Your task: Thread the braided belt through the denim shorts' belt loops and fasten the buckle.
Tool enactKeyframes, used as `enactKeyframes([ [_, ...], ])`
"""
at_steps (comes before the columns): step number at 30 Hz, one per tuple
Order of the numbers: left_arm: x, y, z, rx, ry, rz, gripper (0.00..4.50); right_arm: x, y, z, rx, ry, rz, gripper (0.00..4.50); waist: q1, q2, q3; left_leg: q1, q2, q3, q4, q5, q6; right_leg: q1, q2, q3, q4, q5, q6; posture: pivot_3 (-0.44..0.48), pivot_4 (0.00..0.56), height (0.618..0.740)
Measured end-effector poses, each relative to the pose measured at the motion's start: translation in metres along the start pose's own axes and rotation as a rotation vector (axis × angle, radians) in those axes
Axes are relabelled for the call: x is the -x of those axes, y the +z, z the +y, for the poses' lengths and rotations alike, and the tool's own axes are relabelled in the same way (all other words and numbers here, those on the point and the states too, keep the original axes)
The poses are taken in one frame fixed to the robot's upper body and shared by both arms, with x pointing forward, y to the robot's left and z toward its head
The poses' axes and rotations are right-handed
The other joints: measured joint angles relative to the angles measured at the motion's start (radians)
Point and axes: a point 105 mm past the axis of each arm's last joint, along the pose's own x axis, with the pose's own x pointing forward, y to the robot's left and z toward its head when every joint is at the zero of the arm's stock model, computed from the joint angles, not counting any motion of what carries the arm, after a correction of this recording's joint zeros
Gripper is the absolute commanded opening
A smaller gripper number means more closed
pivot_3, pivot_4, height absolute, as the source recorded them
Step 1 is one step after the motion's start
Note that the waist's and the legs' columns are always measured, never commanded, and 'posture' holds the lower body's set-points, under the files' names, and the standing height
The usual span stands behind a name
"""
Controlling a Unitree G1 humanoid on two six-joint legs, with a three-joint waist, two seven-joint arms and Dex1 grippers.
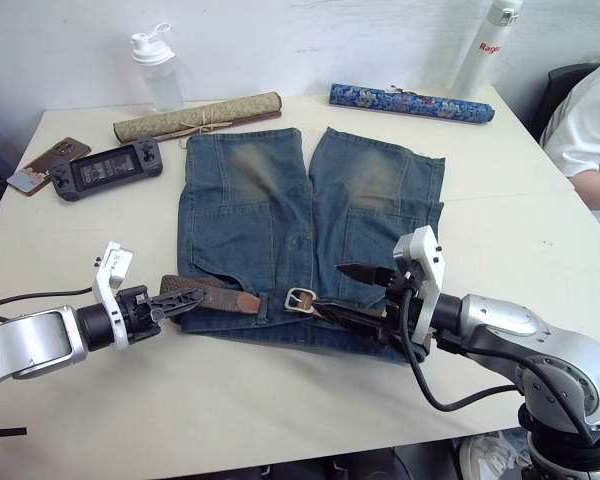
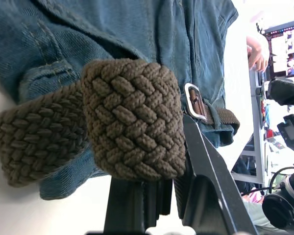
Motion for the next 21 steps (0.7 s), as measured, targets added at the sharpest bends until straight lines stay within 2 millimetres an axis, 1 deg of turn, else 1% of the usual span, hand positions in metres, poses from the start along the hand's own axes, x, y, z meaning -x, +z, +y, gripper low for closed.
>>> enactKeyframes([
  [5, 0.003, -0.007, 0.005, 0.010, 0.027, 0.021, 0.00, -0.001, 0.002, 0.001, 0.002, 0.004, -0.017, 4.46, 0.001, 0.000, 0.000, 0.000, 0.000, 0.000, 0.000, 0.000, 0.000, 0.000, 0.000, 0.000, 0.000, 0.000, 0.000, 0.000, 0.150, 0.717],
  [12, 0.003, -0.006, 0.004, 0.004, 0.033, 0.011, 0.00, -0.002, 0.002, 0.003, -0.001, 0.010, -0.017, 4.46, 0.001, 0.000, 0.000, 0.000, 0.000, 0.000, 0.000, 0.000, 0.000, 0.000, 0.000, 0.000, 0.000, 0.000, 0.000, 0.000, 0.150, 0.717],
  [15, 0.002, -0.003, 0.004, -0.001, 0.046, -0.006, 0.00, -0.003, 0.002, 0.003, -0.001, 0.008, -0.021, 4.46, 0.001, 0.000, 0.000, 0.000, 0.000, 0.000, 0.000, 0.000, 0.000, 0.000, 0.000, 0.000, 0.000, 0.000, 0.000, 0.000, 0.150, 0.717],
  [18, -0.002, 0.001, 0.002, -0.009, 0.047, -0.024, 0.00, -0.004, 0.002, 0.003, -0.002, 0.005, -0.026, 4.46, 0.001, 0.000, 0.000, 0.000, 0.000, 0.000, 0.000, 0.000, 0.000, 0.000, 0.000, 0.000, 0.000, 0.000, 0.000, 0.000, 0.150, 0.717],
  [21, -0.007, -0.001, 0.001, -0.002, 0.038, -0.023, 0.00, -0.005, 0.001, 0.004, -0.010, 0.008, -0.024, 4.46, 0.000, 0.000, 0.000, 0.000, 0.000, 0.000, 0.000, 0.000, 0.000, 0.000, 0.000, 0.000, 0.000, 0.000, 0.000, 0.000, 0.150, 0.717],
])
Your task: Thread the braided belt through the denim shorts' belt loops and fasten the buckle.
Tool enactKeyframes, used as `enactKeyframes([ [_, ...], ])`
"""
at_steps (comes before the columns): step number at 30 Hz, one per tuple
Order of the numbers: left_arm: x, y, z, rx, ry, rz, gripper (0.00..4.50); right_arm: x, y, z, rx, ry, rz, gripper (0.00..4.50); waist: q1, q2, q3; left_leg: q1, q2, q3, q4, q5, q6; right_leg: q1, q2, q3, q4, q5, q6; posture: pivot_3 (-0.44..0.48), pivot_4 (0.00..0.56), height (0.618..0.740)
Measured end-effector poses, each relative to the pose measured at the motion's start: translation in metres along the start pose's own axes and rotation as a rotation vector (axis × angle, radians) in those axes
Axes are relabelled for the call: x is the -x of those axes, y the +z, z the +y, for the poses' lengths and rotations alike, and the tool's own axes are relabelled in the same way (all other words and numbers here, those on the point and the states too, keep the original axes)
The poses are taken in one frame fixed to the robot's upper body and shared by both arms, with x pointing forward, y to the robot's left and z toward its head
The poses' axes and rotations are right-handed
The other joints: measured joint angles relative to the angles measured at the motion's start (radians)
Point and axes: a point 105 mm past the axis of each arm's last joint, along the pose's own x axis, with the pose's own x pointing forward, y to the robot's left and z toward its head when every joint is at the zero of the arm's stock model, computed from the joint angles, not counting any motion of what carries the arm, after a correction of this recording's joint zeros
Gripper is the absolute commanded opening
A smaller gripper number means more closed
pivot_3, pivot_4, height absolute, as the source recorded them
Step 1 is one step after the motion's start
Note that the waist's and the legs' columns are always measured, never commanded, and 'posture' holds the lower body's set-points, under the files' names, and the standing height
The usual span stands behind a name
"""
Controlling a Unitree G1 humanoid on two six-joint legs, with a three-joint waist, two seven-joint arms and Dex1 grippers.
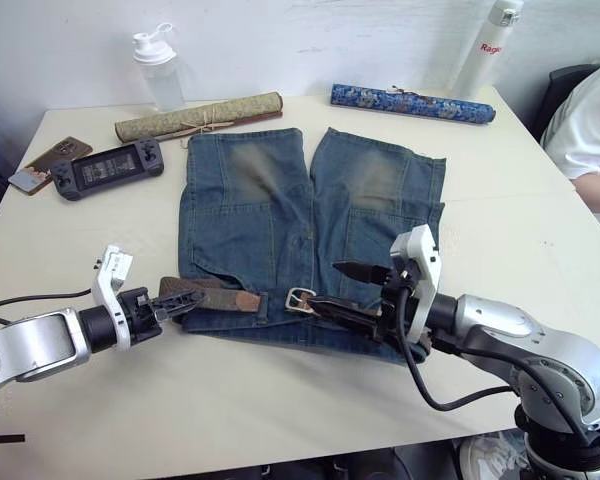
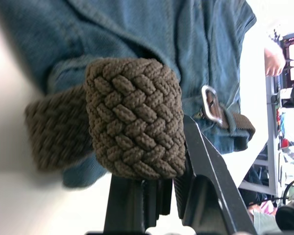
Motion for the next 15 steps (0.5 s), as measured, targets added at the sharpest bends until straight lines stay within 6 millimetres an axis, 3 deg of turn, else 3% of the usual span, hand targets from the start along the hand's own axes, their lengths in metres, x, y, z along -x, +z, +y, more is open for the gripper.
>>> enactKeyframes([
  [15, -0.016, -0.015, 0.002, 0.067, -0.017, -0.006, 0.00, 0.000, 0.002, 0.000, -0.009, -0.010, -0.007, 4.46, 0.003, 0.000, 0.000, 0.000, 0.000, 0.000, 0.001, 0.000, 0.000, 0.001, 0.000, 0.000, 0.001, 0.000, 0.000, 0.000, 0.150, 0.717],
])
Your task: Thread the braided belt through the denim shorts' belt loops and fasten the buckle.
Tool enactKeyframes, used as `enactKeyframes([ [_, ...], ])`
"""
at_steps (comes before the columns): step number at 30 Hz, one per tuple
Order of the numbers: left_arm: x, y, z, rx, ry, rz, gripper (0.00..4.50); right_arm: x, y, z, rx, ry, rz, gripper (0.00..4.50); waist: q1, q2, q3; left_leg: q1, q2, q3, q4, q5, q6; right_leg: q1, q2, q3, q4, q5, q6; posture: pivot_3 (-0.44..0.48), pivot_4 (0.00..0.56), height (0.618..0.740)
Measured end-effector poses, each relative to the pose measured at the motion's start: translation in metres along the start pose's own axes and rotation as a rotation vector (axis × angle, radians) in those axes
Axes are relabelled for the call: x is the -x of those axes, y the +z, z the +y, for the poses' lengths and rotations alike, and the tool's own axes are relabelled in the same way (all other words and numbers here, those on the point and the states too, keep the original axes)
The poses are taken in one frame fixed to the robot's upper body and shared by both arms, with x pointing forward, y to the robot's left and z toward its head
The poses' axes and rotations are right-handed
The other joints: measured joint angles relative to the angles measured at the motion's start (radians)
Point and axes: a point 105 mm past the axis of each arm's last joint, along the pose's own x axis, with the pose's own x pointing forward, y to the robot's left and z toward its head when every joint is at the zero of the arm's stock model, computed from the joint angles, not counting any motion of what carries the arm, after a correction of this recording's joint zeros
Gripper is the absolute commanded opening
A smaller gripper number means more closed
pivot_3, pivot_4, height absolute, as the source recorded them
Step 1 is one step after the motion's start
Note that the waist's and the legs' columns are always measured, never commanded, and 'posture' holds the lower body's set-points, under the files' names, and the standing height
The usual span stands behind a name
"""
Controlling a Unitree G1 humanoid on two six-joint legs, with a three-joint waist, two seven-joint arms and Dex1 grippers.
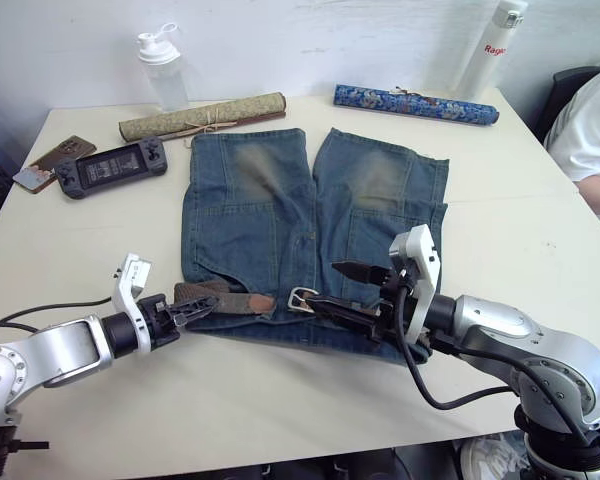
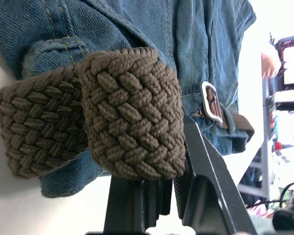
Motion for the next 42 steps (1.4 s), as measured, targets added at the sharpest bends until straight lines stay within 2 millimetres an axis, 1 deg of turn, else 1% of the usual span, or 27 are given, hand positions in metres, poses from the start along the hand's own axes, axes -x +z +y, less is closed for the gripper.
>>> enactKeyframes([
  [5, 0.000, -0.004, 0.005, 0.029, 0.010, -0.004, 0.00, 0.000, 0.000, 0.000, -0.001, -0.004, 0.001, 4.46, 0.000, 0.000, 0.000, 0.000, 0.000, 0.000, 0.000, 0.000, 0.000, 0.000, 0.000, 0.000, 0.000, 0.000, 0.000, 0.000, 0.150, 0.717],
  [9, 0.008, 0.000, 0.005, 0.000, 0.030, -0.002, 0.00, 0.000, 0.000, 0.000, -0.005, 0.000, 0.001, 4.46, -0.001, 0.000, 0.000, 0.000, 0.000, 0.000, 0.000, 0.000, 0.000, 0.000, 0.000, 0.000, 0.000, 0.000, 0.000, 0.000, 0.150, 0.717],
  [14, 0.016, 0.009, -0.001, -0.057, 0.037, 0.000, 0.00, -0.002, 0.001, -0.002, -0.013, 0.001, -0.014, 4.46, -0.001, 0.000, 0.000, 0.000, 0.000, 0.000, 0.000, 0.000, 0.000, 0.000, 0.000, 0.000, 0.000, 0.000, 0.000, 0.000, 0.150, 0.717],
  [16, 0.019, 0.013, -0.006, -0.101, 0.043, 0.006, 0.00, -0.004, 0.000, -0.003, -0.024, 0.003, -0.016, 4.46, -0.001, 0.000, 0.000, 0.000, 0.000, 0.000, 0.000, 0.000, 0.000, 0.000, 0.000, 0.000, 0.000, 0.000, 0.000, 0.000, 0.150, 0.717],
  [18, 0.020, 0.012, -0.012, -0.139, 0.042, 0.019, 0.00, -0.006, -0.002, -0.003, -0.028, 0.006, -0.013, 4.46, -0.002, 0.000, 0.000, 0.000, 0.000, 0.000, 0.000, 0.000, 0.000, 0.000, 0.000, 0.000, 0.000, 0.000, 0.000, 0.000, 0.150, 0.717],
  [21, 0.021, 0.013, -0.013, -0.163, 0.059, 0.031, 0.00, -0.008, -0.002, -0.001, -0.030, 0.018, -0.017, 4.46, -0.002, 0.000, 0.000, 0.000, 0.000, 0.000, -0.001, 0.000, 0.000, 0.000, 0.001, 0.000, 0.000, 0.000, 0.000, 0.000, 0.150, 0.717],
  [27, 0.018, 0.013, -0.008, -0.155, 0.098, 0.027, 0.00, -0.009, -0.002, -0.001, -0.018, 0.021, -0.021, 4.46, -0.001, 0.000, 0.000, 0.000, 0.000, 0.000, 0.000, 0.000, 0.000, 0.000, 0.000, 0.000, 0.000, 0.000, 0.000, 0.000, 0.150, 0.717],
  [30, 0.016, 0.012, -0.002, -0.126, 0.125, 0.014, 0.00, -0.009, -0.002, -0.001, -0.015, 0.022, -0.024, 4.46, -0.002, 0.000, 0.000, 0.000, 0.000, 0.000, 0.000, 0.000, 0.000, 0.000, 0.001, 0.000, 0.000, 0.000, 0.000, 0.000, 0.150, 0.717],
  [34, 0.015, 0.013, 0.001, -0.108, 0.141, 0.002, 0.00, -0.010, -0.003, 0.000, -0.013, 0.026, -0.018, 4.46, -0.001, 0.000, 0.000, 0.000, 0.000, 0.000, 0.000, 0.000, 0.000, 0.000, 0.001, 0.000, 0.000, 0.000, 0.000, 0.000, 0.150, 0.717],
  [36, 0.015, 0.013, 0.007, -0.083, 0.158, 0.004, 0.00, -0.011, -0.004, 0.001, -0.013, 0.028, -0.014, 4.46, -0.002, 0.000, 0.000, 0.000, 0.000, 0.000, 0.000, 0.000, 0.000, 0.000, 0.001, 0.000, 0.000, 0.000, 0.000, 0.000, 0.150, 0.717],
  [40, 0.014, 0.015, 0.004, -0.105, 0.153, 0.017, 0.00, -0.011, -0.005, 0.000, 0.000, 0.021, -0.004, 4.46, -0.001, 0.000, 0.000, 0.000, 0.000, 0.000, 0.000, 0.000, 0.000, 0.000, 0.001, 0.000, 0.000, 0.000, 0.000, 0.000, 0.150, 0.717],
  [42, 0.012, 0.012, 0.003, -0.101, 0.141, 0.031, 0.00, -0.011, -0.008, -0.003, 0.045, -0.001, 0.018, 4.46, -0.001, 0.000, 0.000, 0.000, 0.000, 0.000, 0.000, 0.000, 0.000, 0.000, 0.001, 0.000, 0.000, 0.000, 0.000, 0.000, 0.150, 0.717],
])
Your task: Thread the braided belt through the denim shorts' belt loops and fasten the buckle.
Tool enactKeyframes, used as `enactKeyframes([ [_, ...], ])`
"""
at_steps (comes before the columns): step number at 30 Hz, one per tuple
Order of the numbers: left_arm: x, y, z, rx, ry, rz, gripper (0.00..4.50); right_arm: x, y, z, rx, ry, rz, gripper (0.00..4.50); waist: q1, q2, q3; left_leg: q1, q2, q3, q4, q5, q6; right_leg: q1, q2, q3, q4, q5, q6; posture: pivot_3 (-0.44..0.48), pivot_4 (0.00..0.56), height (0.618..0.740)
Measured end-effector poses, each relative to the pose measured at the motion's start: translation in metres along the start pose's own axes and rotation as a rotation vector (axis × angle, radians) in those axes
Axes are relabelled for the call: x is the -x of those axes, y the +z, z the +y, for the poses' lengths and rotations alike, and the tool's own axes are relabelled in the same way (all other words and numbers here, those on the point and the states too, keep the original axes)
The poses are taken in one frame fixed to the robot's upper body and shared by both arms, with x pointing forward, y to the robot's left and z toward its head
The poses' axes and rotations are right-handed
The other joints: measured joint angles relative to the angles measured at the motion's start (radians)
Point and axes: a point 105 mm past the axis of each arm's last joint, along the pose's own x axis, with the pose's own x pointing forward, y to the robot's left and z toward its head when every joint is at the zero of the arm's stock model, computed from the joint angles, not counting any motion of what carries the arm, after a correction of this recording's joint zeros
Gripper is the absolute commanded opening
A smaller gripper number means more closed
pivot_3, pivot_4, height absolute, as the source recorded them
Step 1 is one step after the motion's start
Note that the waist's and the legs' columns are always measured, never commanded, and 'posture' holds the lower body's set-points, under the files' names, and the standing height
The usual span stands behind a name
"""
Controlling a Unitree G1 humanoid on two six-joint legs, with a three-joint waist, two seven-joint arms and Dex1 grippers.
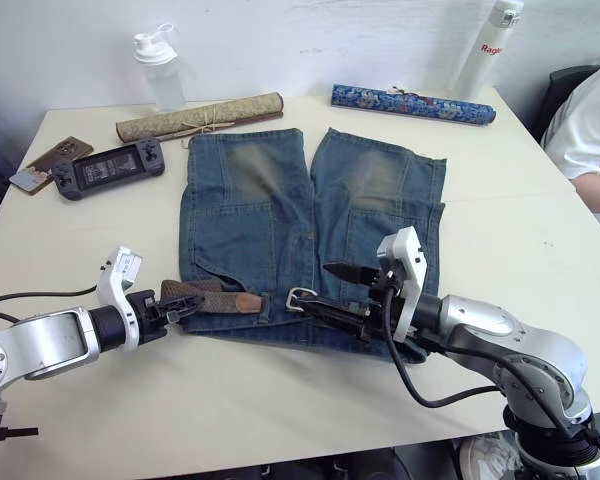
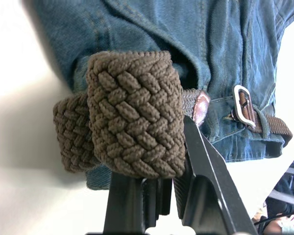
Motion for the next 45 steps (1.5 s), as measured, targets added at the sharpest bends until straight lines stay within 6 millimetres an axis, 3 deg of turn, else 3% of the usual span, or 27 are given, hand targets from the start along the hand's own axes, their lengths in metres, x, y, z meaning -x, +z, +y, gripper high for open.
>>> enactKeyframes([
  [5, -0.017, 0.014, -0.030, 0.148, -0.293, -0.186, 0.00, -0.019, -0.005, 0.004, 0.346, -0.025, 0.028, 4.46, 0.001, -0.004, -0.001, 0.000, 0.001, 0.000, 0.002, 0.001, -0.002, 0.000, 0.002, -0.001, 0.001, 0.000, 0.000, 0.000, 0.150, 0.717],
  [9, -0.003, 0.026, -0.027, 0.159, -0.320, -0.274, 0.00, -0.029, -0.009, 0.005, 0.574, -0.048, -0.005, 4.46, -0.002, -0.006, 0.000, 0.001, 0.001, 0.001, 0.002, 0.002, -0.002, 0.000, 0.002, 0.000, 0.002, 0.000, 0.000, 0.000, 0.150, 0.717],
  [13, 0.006, 0.016, -0.026, 0.153, -0.371, -0.246, 0.00, -0.040, -0.015, -0.007, 0.851, -0.100, -0.005, 4.46, -0.002, -0.005, 0.000, 0.001, 0.000, 0.001, 0.002, 0.002, -0.002, 0.000, 0.002, 0.000, 0.002, 0.000, 0.000, 0.000, 0.150, 0.717],
  [18, 0.007, 0.016, -0.036, 0.148, -0.449, -0.262, 0.00, -0.051, -0.006, -0.016, 1.162, -0.145, -0.041, 4.46, 0.003, -0.006, 0.000, 0.001, 0.000, -0.001, 0.006, 0.002, -0.002, 0.002, 0.001, 0.000, 0.004, 0.000, 0.000, 0.000, 0.150, 0.717],
  [25, -0.009, 0.018, -0.060, 0.165, -0.506, -0.316, 0.00, -0.066, -0.011, -0.002, 1.239, -0.125, -0.144, 4.46, 0.001, -0.006, 0.000, 0.001, 0.001, -0.001, 0.007, 0.002, -0.002, 0.002, 0.001, 0.000, 0.005, 0.000, 0.000, 0.000, 0.150, 0.717],
  [30, -0.015, 0.017, -0.064, 0.180, -0.486, -0.325, 0.00, -0.066, -0.005, -0.005, 1.279, -0.178, -0.170, 4.46, 0.001, -0.006, 0.000, 0.001, 0.001, -0.002, 0.008, 0.002, -0.002, 0.002, 0.001, 0.000, 0.006, 0.000, 0.000, 0.000, 0.150, 0.717],
  [40, -0.018, 0.019, -0.068, 0.175, -0.491, -0.324, 0.00, -0.063, -0.001, -0.018, 1.307, -0.246, -0.146, 0.04, 0.001, -0.006, 0.000, 0.001, 0.001, -0.002, 0.009, 0.002, -0.002, 0.003, 0.002, -0.001, 0.006, 0.000, 0.000, 0.000, 0.150, 0.717],
  [45, -0.015, 0.014, -0.064, 0.158, -0.479, -0.299, 0.00, -0.064, -0.004, -0.015, 1.307, -0.234, -0.146, 0.04, 0.001, -0.006, 0.000, 0.001, 0.001, -0.002, 0.009, 0.002, -0.002, 0.003, 0.002, -0.001, 0.006, 0.000, 0.000, 0.000, 0.150, 0.717],
])
